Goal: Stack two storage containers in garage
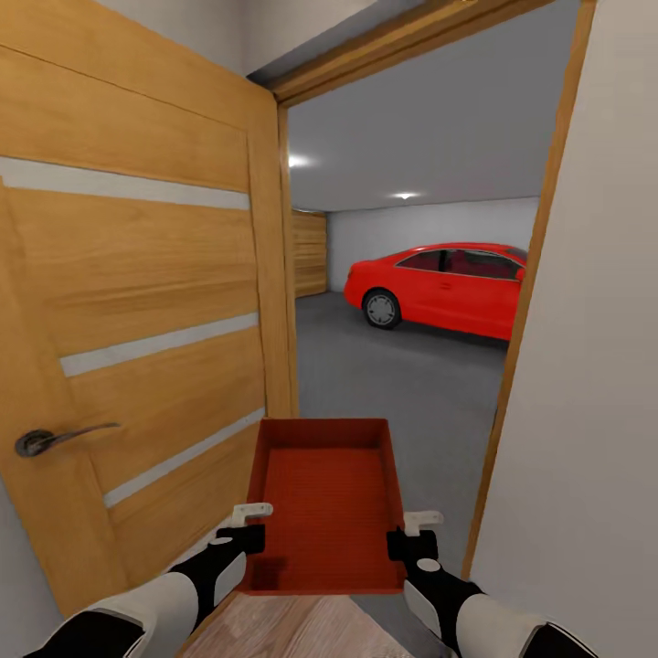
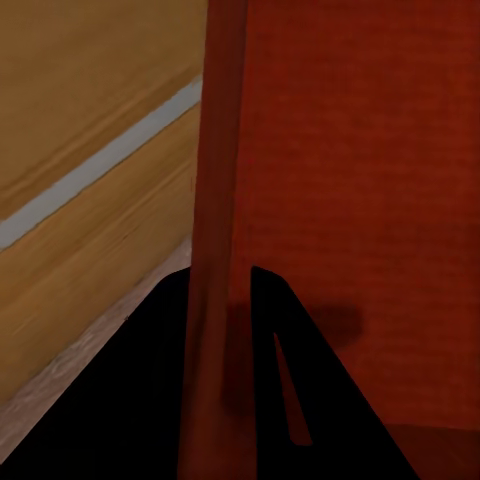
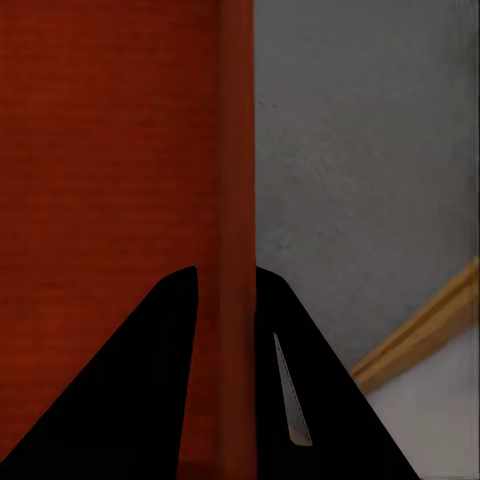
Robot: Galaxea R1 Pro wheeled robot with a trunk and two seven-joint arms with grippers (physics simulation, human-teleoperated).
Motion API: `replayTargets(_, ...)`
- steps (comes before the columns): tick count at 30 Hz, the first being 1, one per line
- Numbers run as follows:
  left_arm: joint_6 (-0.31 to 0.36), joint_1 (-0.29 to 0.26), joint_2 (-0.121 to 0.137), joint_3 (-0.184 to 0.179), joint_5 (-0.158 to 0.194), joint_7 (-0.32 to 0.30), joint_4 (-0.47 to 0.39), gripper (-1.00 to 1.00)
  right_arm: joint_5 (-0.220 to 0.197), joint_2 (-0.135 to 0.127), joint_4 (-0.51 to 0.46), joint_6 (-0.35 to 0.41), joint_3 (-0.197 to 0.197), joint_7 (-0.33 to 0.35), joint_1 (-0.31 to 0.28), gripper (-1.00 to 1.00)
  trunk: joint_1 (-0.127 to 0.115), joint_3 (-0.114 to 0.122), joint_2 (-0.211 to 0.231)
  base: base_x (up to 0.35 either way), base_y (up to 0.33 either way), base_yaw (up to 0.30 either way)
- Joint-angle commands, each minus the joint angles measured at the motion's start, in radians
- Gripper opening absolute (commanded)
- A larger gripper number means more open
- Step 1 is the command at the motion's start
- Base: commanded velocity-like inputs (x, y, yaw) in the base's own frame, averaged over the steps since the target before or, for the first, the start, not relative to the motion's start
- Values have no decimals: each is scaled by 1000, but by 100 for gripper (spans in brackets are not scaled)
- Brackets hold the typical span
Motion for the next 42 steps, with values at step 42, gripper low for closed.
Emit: replayTargets(42,-24,-2,11,66,-3,82,-3,-100,-12,0,0,4,21,16,0,-100,0,-2,-1,200,165,-193)
